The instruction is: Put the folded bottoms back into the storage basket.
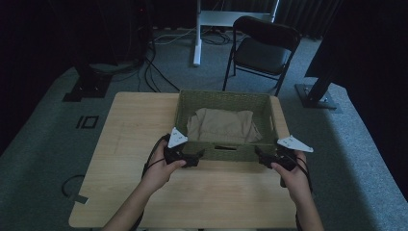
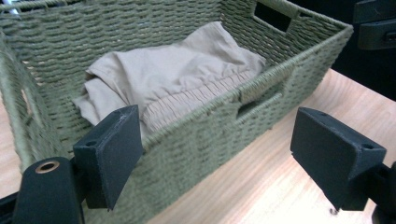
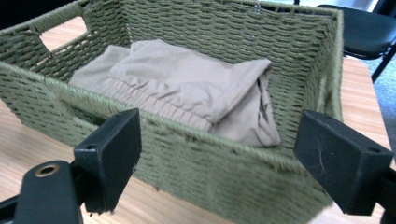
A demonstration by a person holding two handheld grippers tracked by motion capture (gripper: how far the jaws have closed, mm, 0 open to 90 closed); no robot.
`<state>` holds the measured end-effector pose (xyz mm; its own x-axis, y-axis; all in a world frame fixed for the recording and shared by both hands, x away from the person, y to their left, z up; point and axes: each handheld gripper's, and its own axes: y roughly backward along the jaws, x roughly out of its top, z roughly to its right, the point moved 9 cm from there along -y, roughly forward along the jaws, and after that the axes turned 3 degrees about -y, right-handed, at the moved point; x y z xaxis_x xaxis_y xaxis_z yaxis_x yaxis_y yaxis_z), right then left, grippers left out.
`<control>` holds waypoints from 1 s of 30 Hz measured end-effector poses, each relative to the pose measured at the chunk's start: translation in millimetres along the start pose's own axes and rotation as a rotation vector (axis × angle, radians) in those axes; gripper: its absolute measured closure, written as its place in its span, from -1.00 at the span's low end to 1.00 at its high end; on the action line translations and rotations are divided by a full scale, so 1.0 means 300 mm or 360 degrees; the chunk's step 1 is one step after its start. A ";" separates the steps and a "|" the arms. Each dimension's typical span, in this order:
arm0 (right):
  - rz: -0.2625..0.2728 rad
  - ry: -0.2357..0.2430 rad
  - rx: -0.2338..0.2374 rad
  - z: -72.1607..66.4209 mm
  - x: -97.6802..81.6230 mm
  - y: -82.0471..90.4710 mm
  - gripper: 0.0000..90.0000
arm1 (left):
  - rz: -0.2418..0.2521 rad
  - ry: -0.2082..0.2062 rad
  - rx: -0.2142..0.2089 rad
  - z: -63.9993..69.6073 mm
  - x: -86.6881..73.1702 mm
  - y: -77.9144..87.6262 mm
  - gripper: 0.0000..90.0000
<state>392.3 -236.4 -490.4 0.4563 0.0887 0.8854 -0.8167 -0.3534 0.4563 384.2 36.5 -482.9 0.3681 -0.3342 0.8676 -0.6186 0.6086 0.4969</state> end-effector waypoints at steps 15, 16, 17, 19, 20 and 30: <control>-0.0075 -0.0034 -0.0026 0.026 -0.143 0.018 -0.68 | -0.0029 0.0015 0.0031 0.006 -0.112 0.012 -0.61; -0.0083 -0.0037 -0.0035 0.030 -0.157 0.017 -0.68 | -0.0034 0.0019 0.0035 0.003 -0.121 0.013 -0.61; -0.0089 -0.0035 -0.0041 0.034 -0.167 0.017 -0.69 | -0.0037 0.0030 0.0039 -0.002 -0.130 0.014 -0.61; -0.0095 -0.0041 -0.0047 0.039 -0.180 0.017 -0.69 | -0.0042 0.0039 0.0042 -0.007 -0.142 0.015 -0.61; -0.0103 -0.0041 -0.0061 0.047 -0.195 0.016 -0.69 | -0.0047 0.0048 0.0047 -0.011 -0.153 0.015 -0.61; -0.0189 -0.0089 -0.0125 0.101 -0.293 0.005 -0.69 | -0.0116 0.0098 0.0093 -0.049 -0.254 0.008 -0.61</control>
<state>361.4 -273.0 -570.3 0.5687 0.0729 0.8193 -0.7796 -0.2696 0.5652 365.0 74.1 -548.1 0.4547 -0.3300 0.8273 -0.6272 0.5408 0.5605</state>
